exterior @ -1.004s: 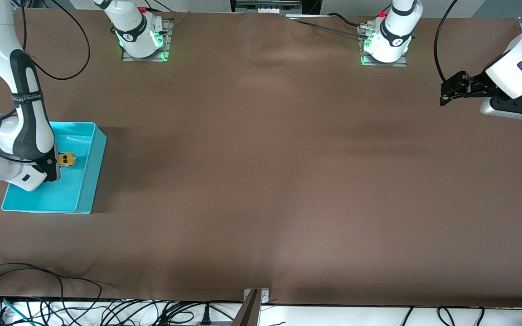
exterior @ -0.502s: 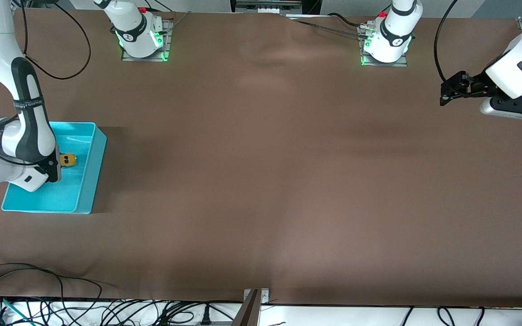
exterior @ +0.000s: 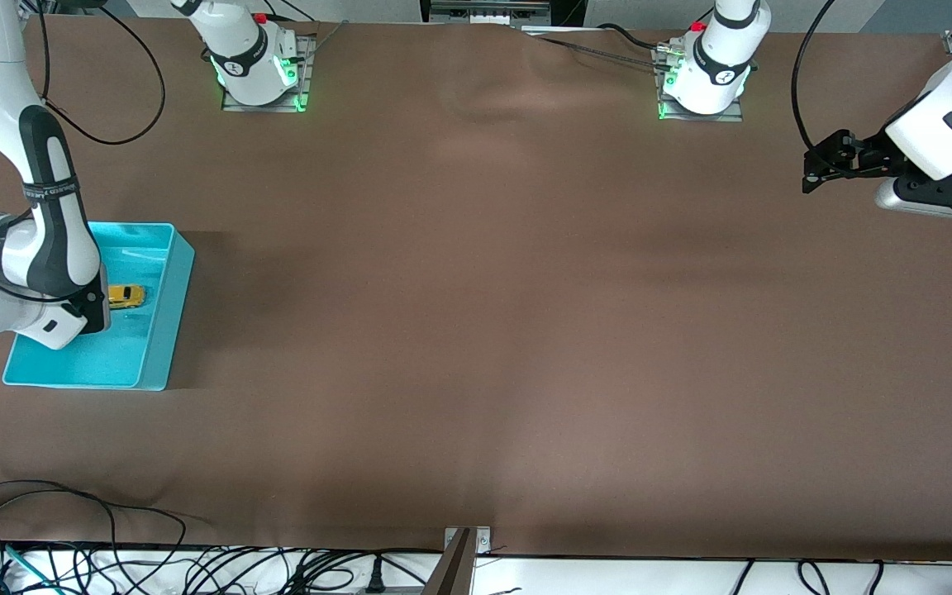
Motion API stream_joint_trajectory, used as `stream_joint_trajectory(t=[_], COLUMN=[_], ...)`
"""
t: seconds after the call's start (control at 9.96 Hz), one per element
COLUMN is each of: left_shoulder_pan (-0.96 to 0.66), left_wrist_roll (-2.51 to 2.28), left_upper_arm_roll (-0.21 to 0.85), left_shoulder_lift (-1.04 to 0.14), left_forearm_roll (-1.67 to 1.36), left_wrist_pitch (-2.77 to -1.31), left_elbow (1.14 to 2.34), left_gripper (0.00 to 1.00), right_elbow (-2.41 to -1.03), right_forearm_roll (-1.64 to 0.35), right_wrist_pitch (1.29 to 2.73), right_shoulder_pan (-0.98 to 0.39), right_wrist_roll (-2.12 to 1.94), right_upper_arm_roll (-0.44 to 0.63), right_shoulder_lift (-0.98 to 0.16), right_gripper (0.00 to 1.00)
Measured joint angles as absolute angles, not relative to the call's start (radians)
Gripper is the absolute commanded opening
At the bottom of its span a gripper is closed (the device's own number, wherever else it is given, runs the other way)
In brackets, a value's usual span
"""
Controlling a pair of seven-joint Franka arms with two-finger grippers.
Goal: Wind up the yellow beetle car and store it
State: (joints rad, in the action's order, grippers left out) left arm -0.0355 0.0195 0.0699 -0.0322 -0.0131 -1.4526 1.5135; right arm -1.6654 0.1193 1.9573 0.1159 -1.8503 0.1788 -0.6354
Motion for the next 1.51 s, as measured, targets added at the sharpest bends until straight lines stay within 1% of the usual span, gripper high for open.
stream_joint_trajectory(t=[0.3,0.6,0.8,1.2,1.51], left_shoulder_pan=[-0.035,-0.035,-0.035,-0.035,-0.028], left_wrist_roll=[0.02,0.019,0.019,0.019,0.019], left_upper_arm_roll=[0.07,0.07,0.069,0.068,0.058], left_shoulder_lift=[-0.032,-0.032,-0.032,-0.032,-0.027], left_forearm_roll=[-0.013,-0.013,-0.013,-0.013,-0.013], left_wrist_pitch=[-1.453,-1.452,-1.452,-1.449,-1.449], left_elbow=[1.513,1.513,1.513,1.513,1.5], left_gripper=[1.0,1.0,1.0,1.0,1.0], right_elbow=[-1.651,-1.643,-1.64,-1.599,-1.58], right_forearm_roll=[0.119,0.119,0.115,0.077,0.043], right_wrist_pitch=[1.888,1.787,1.708,1.581,1.554], right_shoulder_pan=[0.115,0.102,0.089,0.079,0.078], right_wrist_roll=[-1.859,-1.804,-1.687,-1.354,-1.12], right_upper_arm_roll=[0.177,0.17,0.156,0.078,0.03], right_shoulder_lift=[-0.604,-0.511,-0.446,-0.354,-0.308], right_gripper=[0.92,0.92,0.92,0.91,0.92])
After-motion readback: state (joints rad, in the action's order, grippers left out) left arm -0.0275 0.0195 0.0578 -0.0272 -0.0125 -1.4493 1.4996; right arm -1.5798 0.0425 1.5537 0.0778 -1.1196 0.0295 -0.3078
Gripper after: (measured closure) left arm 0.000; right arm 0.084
